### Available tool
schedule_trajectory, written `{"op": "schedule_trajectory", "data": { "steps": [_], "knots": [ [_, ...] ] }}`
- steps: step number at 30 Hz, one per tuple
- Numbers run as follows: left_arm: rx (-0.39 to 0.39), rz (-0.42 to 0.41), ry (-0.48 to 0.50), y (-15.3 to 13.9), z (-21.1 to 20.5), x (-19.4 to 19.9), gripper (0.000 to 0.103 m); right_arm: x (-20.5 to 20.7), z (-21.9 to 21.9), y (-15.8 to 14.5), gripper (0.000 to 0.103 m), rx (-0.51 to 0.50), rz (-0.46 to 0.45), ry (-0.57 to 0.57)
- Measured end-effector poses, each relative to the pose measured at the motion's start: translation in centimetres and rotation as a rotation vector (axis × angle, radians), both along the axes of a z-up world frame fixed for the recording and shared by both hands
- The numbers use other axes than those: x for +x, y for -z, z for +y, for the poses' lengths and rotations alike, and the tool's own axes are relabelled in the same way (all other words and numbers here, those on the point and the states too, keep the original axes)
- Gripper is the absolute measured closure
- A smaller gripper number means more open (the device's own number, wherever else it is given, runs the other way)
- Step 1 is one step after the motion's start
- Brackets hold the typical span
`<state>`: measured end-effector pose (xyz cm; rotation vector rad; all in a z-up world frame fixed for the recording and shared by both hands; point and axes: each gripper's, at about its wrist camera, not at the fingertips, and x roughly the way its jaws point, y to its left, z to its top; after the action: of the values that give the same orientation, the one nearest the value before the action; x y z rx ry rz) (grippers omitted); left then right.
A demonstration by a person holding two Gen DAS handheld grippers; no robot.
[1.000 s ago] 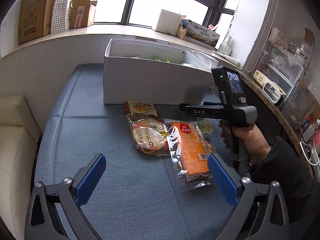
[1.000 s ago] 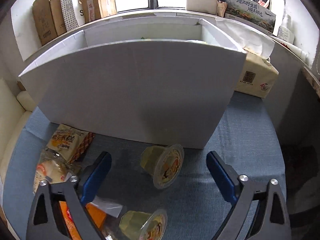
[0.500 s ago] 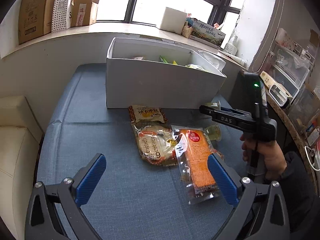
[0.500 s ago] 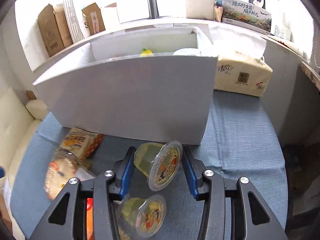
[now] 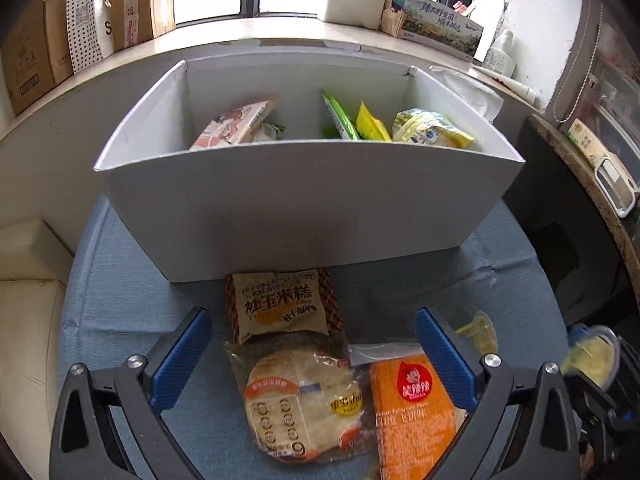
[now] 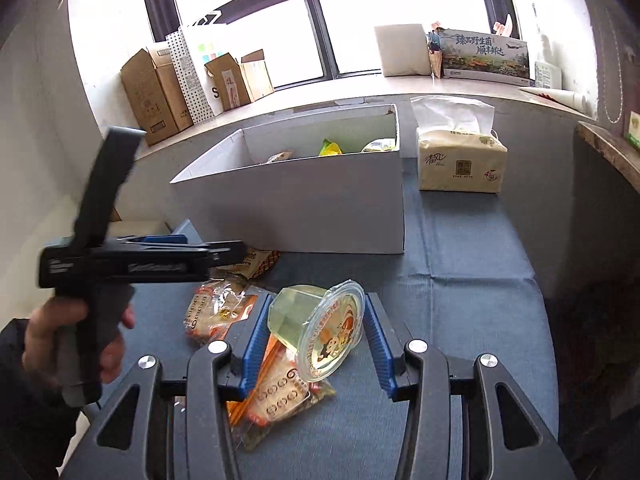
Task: Organize snacks
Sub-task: 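Grasp a jelly cup with the right tool while the left tool grasps the yellow corn-cake bag, then lower the jelly cup and corn-cake bag into the white box, open both tools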
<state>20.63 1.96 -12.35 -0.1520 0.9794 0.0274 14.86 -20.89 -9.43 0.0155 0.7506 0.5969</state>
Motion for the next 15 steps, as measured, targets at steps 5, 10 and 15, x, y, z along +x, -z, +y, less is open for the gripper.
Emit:
{"op": "schedule_trajectory", "data": {
  "steps": [5,10,15],
  "knots": [
    [0.06,0.053,-0.048,2.7,0.1,2.4,0.0,-1.2,-2.3,0.1,0.053,0.018,0.001,0.036],
    [0.084,0.106,-0.053,5.0,0.3,3.5,0.008,-1.3,-3.4,0.6,0.053,0.049,0.027,0.055],
    [0.098,0.087,-0.023,4.4,0.0,3.0,0.026,-1.6,-2.9,0.8,0.053,0.055,0.028,0.04]
  ]
}}
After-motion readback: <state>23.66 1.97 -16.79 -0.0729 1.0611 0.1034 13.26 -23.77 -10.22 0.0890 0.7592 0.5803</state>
